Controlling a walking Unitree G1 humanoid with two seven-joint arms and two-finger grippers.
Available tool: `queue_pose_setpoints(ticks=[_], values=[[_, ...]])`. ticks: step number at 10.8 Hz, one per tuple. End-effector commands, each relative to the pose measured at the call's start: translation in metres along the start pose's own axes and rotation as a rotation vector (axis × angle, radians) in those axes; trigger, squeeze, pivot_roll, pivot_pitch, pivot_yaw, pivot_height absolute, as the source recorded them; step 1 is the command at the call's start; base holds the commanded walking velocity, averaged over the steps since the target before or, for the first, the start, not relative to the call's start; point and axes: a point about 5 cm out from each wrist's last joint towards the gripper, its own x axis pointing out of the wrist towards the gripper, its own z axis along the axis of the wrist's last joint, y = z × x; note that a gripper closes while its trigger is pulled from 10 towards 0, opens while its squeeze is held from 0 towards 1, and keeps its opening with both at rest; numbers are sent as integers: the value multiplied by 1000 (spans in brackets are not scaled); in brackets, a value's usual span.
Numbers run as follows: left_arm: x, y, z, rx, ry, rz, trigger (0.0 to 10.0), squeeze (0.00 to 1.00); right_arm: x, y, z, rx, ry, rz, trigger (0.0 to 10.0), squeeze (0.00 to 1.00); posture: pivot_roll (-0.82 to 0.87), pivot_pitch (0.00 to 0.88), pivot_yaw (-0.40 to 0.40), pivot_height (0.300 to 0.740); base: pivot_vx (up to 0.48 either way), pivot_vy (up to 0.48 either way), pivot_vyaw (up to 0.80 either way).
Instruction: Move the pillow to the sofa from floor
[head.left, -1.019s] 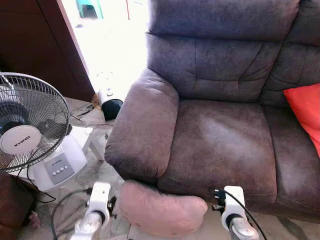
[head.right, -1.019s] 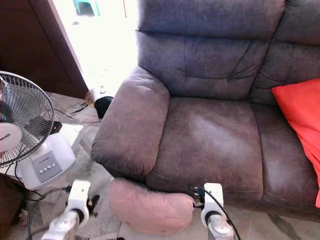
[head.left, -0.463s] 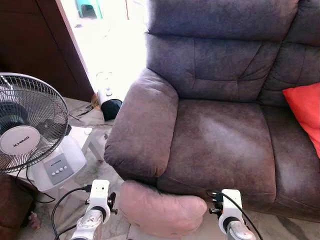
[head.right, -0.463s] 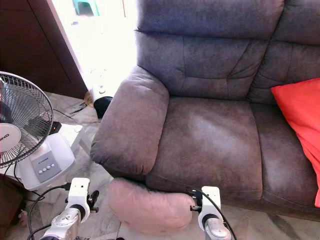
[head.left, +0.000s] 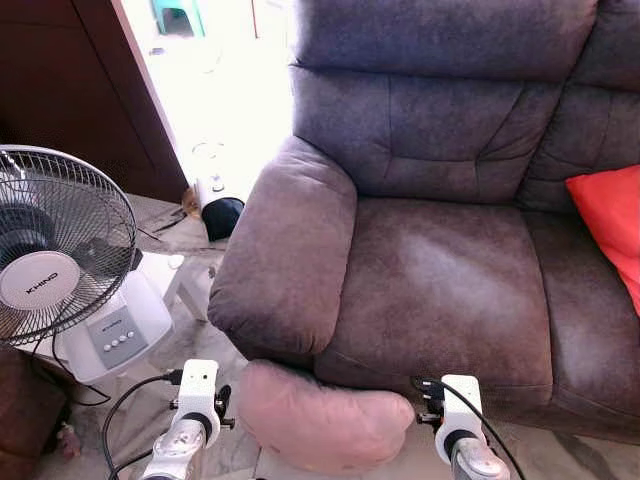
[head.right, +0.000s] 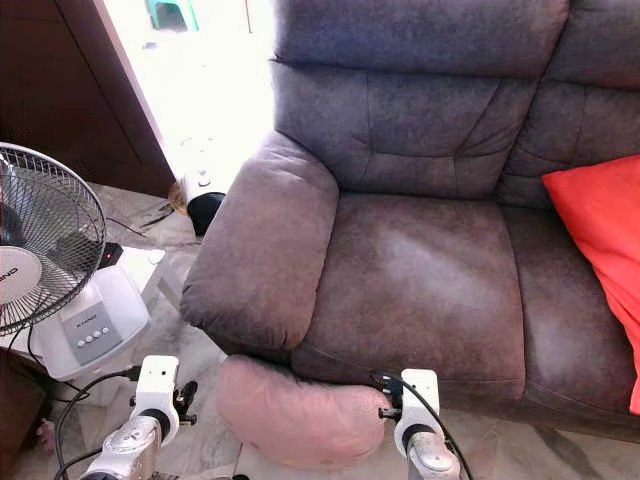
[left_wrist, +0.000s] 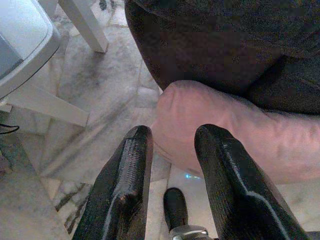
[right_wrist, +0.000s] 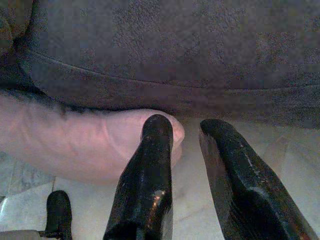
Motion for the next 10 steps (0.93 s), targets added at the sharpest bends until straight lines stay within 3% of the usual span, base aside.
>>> queue_pose_setpoints(ticks=[1, 10], values=[[-5, 5, -13, -8, 51, 15, 10000, 0, -3, 1, -12, -3, 48, 1, 10000, 0, 141, 163, 12, 740, 0, 0, 0], [-7, 9, -18, -15, 63, 21, 10000, 0, -4, 3, -16, -32, 70, 16, 10000, 0, 145, 130, 16, 740, 0, 0, 0]])
